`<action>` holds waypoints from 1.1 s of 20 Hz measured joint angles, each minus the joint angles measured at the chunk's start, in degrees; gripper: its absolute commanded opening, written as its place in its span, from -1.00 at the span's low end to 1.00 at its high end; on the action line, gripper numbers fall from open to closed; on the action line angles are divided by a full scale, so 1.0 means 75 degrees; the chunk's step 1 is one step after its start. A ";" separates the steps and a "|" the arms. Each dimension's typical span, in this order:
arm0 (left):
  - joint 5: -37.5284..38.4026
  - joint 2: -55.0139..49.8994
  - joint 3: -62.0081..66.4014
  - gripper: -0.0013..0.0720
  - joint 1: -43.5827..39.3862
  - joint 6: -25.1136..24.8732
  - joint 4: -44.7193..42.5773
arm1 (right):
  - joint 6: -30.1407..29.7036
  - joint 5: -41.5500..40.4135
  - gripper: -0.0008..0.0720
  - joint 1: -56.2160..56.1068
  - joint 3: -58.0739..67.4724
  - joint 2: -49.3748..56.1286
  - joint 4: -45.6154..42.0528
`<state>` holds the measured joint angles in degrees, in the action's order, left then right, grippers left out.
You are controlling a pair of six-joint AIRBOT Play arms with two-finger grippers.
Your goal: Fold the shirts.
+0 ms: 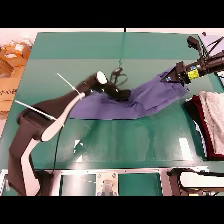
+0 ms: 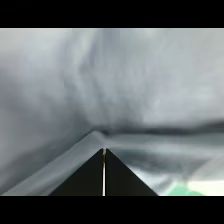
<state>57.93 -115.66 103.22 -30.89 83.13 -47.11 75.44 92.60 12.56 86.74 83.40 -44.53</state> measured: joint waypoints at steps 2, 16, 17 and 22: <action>0.1192 0.0003 0.0944 -0.90 0.0443 0.0207 -0.0868 | 0.0154 -0.0003 -0.94 -0.0224 0.0015 -0.0096 0.0117; 0.5319 0.2101 0.1845 -0.90 0.3893 0.0055 -0.4424 | 0.2180 -0.7303 0.55 -0.6691 0.0061 0.2066 0.0930; 0.5412 0.2136 0.1839 -0.90 0.3981 0.0006 -0.4433 | 0.2241 -0.7950 0.52 -0.7003 0.0117 0.2445 0.1151; 0.5531 0.2194 0.1827 -0.90 0.4182 -0.0245 -0.4488 | 0.1684 -0.8014 -0.95 -0.6700 0.0341 0.2833 0.1556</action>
<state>99.42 -99.20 116.92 0.47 81.30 -80.77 88.07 32.49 -37.69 89.30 104.64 -32.86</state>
